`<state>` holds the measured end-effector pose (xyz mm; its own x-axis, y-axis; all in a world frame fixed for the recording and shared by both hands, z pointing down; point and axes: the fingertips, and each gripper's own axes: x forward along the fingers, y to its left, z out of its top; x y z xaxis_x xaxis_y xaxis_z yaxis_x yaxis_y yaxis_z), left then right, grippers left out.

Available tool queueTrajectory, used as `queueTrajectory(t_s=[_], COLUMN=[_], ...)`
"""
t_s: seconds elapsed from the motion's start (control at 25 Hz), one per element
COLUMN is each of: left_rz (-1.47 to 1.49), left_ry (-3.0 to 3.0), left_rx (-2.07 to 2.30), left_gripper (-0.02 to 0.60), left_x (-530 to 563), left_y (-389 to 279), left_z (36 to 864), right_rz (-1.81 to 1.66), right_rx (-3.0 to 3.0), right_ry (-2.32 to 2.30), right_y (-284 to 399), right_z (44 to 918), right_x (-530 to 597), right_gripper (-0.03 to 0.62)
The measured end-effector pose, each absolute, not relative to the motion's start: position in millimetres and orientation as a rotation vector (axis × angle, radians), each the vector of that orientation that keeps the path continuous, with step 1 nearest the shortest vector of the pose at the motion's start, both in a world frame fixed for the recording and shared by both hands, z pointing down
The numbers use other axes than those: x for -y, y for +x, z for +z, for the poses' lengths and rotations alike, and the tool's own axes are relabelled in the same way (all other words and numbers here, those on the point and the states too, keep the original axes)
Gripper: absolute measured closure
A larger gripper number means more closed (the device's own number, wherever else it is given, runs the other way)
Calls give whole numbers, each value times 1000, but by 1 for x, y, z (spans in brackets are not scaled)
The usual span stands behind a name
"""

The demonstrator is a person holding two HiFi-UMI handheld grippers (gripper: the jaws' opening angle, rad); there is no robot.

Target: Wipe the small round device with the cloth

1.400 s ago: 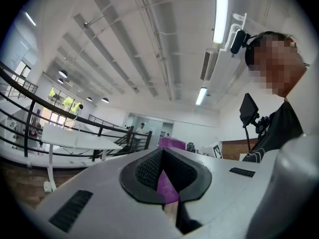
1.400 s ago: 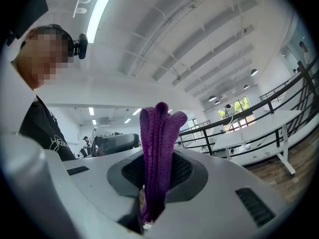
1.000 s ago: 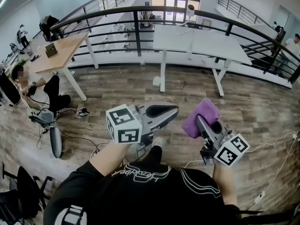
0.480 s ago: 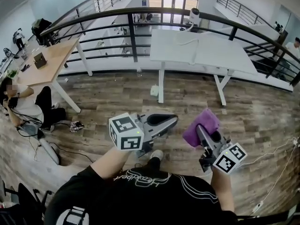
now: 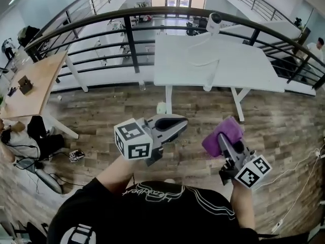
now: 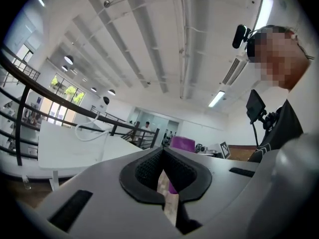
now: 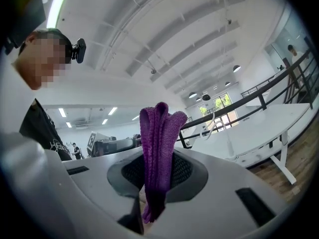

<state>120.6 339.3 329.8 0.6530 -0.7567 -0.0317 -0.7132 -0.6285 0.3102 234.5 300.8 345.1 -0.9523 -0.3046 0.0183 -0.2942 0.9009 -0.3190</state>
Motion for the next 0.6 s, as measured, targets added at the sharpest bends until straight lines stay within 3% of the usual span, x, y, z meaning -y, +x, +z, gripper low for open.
queueTrajectory(t_s=[0.6], left_rz=[-198], left_ry=[2687], left_rx=[1169], left_gripper=[575], left_x=[-228], left_y=[91], left_z=[318], right_rz=[-410], right_rx=[-3000], right_ry=[-520], right_y=[208], right_z=[329], right_x=[-188], right_gripper=[533])
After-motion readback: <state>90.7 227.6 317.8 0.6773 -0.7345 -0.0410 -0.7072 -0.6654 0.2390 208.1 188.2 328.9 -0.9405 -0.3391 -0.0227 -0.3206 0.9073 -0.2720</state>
